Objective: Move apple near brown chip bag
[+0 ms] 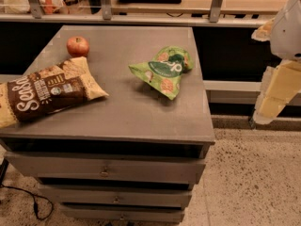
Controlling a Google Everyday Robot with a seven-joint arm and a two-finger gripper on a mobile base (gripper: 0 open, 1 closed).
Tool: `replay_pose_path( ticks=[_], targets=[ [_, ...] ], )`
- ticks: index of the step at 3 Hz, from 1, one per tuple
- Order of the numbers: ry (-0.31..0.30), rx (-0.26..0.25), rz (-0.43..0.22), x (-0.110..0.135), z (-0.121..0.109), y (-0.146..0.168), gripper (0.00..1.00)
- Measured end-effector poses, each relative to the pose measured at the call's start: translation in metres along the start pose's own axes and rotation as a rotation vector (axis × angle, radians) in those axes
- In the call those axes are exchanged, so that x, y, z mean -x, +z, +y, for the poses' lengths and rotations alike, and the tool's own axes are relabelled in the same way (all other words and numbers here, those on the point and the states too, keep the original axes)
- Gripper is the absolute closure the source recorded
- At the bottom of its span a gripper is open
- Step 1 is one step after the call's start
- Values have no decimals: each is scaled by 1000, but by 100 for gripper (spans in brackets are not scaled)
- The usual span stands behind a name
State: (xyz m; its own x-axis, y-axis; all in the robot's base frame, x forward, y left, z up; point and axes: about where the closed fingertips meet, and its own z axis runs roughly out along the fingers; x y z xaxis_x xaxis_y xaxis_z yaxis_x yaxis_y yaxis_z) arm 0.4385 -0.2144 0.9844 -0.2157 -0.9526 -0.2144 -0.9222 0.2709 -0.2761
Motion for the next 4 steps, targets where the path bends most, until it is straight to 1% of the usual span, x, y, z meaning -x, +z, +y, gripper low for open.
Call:
replay_pose_path(
  ticks=[1, 2, 3, 4],
  targets=[
    [0, 0, 0, 0, 0, 0, 0],
    [-5, 7, -55, 15, -3, 2, 0],
    [34, 62, -169, 48, -9, 10, 0],
    [104, 88, -300, 79, -9, 14, 0]
  ],
)
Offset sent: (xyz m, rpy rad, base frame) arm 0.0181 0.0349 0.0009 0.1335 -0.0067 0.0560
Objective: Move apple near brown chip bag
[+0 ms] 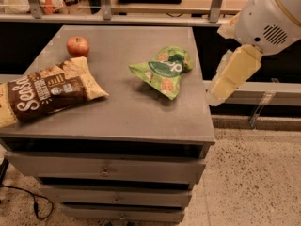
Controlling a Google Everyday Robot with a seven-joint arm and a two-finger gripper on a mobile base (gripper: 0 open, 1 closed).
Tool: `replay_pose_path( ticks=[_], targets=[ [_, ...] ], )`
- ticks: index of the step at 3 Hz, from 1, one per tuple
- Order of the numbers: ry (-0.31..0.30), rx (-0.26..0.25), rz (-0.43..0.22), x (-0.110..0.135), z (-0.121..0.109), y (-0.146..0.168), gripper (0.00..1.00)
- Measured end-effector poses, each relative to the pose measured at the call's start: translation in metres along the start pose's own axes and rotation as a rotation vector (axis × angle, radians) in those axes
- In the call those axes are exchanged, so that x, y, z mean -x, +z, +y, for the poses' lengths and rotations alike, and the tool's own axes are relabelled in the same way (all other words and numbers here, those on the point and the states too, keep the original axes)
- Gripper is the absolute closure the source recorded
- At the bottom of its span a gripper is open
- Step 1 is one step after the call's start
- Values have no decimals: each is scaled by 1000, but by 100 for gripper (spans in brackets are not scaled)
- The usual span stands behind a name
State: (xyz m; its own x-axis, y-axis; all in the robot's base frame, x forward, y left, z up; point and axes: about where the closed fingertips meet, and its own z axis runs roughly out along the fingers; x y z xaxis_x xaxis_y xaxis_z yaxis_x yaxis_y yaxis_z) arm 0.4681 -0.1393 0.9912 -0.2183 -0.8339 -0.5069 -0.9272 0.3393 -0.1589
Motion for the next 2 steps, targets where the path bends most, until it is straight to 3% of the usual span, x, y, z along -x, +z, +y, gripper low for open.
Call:
replay_pose_path(
  ticks=[2],
  targets=[
    [97, -127, -164, 16, 20, 21, 0]
  ],
)
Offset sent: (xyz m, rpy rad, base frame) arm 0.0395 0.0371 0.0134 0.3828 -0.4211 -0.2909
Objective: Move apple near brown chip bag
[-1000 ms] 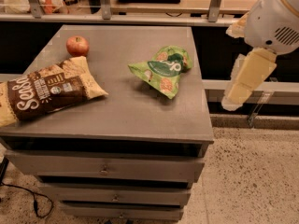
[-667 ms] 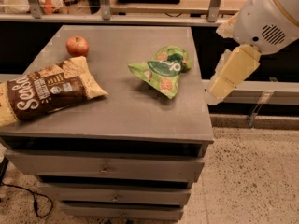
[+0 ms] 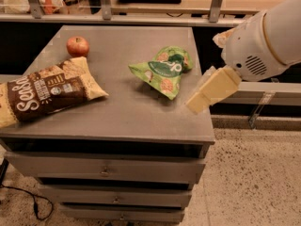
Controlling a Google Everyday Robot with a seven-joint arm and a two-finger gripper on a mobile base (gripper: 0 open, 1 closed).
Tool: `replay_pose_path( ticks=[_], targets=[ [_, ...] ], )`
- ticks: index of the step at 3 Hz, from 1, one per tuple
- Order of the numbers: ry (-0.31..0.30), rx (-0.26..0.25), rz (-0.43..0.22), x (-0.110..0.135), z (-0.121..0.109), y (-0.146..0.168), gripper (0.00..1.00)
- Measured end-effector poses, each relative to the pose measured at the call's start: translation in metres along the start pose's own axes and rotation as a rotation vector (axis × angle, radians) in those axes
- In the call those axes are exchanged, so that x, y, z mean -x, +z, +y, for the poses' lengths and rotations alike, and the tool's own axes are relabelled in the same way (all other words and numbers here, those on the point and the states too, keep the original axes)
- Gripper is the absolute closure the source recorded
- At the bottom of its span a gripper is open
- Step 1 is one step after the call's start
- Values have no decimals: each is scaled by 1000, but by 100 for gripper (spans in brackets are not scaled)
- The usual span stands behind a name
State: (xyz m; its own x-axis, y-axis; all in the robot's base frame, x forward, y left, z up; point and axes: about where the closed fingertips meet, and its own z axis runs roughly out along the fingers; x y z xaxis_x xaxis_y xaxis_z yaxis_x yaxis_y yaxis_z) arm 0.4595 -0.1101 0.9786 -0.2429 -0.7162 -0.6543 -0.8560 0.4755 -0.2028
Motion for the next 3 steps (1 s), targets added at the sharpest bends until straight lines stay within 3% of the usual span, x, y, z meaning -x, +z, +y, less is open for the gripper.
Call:
replay_pose_path(
  ticks=[1, 2, 3],
  targets=[
    [59, -82, -112, 17, -11, 12, 0],
    [118, -155, -270, 67, -30, 8, 0],
    [118, -155, -270, 67, -29, 8, 0]
  ],
)
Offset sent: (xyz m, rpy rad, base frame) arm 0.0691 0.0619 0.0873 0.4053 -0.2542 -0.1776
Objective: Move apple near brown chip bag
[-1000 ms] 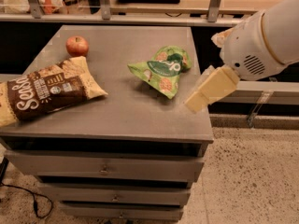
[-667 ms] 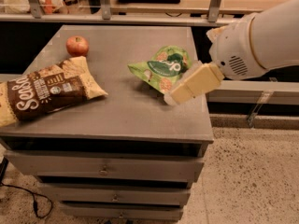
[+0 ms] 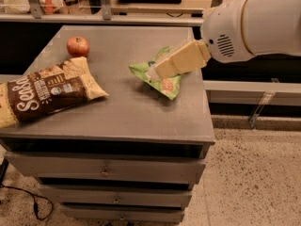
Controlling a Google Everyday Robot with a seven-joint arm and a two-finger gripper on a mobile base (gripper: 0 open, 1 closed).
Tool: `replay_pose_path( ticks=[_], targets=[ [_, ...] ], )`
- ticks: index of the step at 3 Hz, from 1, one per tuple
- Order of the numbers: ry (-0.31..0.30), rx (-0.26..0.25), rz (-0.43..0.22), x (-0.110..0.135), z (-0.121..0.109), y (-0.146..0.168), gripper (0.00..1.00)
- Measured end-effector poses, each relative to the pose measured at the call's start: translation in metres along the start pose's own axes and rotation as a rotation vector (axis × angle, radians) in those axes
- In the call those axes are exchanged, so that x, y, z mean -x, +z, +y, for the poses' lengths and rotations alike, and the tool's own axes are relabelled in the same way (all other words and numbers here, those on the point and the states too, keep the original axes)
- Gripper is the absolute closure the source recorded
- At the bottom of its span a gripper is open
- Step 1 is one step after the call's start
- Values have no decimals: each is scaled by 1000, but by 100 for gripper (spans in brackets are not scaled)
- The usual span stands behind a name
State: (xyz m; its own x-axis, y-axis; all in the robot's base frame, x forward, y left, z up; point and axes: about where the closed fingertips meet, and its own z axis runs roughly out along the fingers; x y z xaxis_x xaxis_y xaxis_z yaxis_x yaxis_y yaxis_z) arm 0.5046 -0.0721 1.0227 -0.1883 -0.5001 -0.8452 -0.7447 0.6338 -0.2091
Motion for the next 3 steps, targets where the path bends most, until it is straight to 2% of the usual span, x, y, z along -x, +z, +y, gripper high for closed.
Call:
replay_pose_path(
  ticks=[1, 3],
  targets=[
    [-1, 6, -18, 3, -9, 14, 0],
    [-1, -82, -47, 31, -42, 85, 0]
  ],
)
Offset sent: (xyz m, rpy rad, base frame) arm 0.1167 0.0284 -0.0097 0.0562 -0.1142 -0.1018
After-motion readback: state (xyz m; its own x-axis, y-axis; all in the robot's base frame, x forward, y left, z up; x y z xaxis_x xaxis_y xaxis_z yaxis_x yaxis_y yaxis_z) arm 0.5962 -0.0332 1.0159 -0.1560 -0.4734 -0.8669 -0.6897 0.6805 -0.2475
